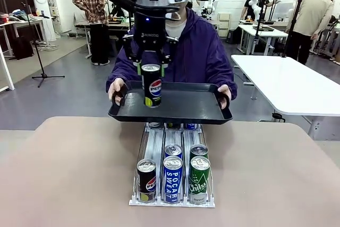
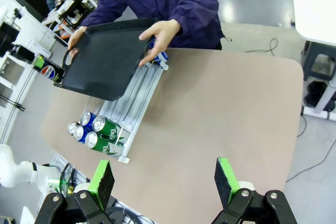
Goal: Retrieve and hand over the desired beverage to the person.
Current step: Place the picked can on the Handle tray extended by the person.
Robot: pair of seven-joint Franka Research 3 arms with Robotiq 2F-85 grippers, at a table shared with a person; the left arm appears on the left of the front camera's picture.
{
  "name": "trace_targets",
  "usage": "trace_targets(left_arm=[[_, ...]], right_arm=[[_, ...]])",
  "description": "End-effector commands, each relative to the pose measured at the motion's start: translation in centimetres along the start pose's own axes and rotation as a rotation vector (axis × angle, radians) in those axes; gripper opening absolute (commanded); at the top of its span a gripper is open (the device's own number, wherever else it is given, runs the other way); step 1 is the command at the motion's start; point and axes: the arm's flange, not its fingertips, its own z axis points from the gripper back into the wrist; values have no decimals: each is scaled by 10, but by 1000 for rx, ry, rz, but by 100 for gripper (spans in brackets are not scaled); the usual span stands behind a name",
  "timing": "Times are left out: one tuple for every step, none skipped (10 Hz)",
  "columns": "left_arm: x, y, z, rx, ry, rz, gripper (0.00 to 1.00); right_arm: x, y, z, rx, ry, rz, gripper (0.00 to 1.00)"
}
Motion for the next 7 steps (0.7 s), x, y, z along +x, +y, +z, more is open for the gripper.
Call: trace_targets(left_arm=[[25, 16, -5, 0, 43, -15, 58], [37, 24, -14, -4, 35, -18, 58], [50, 29, -23, -2, 47, -18, 58], [59, 33, -34, -7, 59, -23, 58], [62, 33, -47, 7, 70, -16, 58], [65, 34, -56, 25, 64, -16, 58], [65, 33, -64, 30, 67, -17, 58]], right_arm=[[2, -2, -1, 32, -13, 10, 100], [2, -2, -1, 32, -13, 10, 100], [2, -2, -1, 32, -13, 10, 100], [2, -2, -1, 32, -13, 10, 100], [2, -2, -1, 32, -13, 10, 100], [2, -2, -1, 32, -13, 10, 100], [2, -2, -1, 32, -13, 10, 100]])
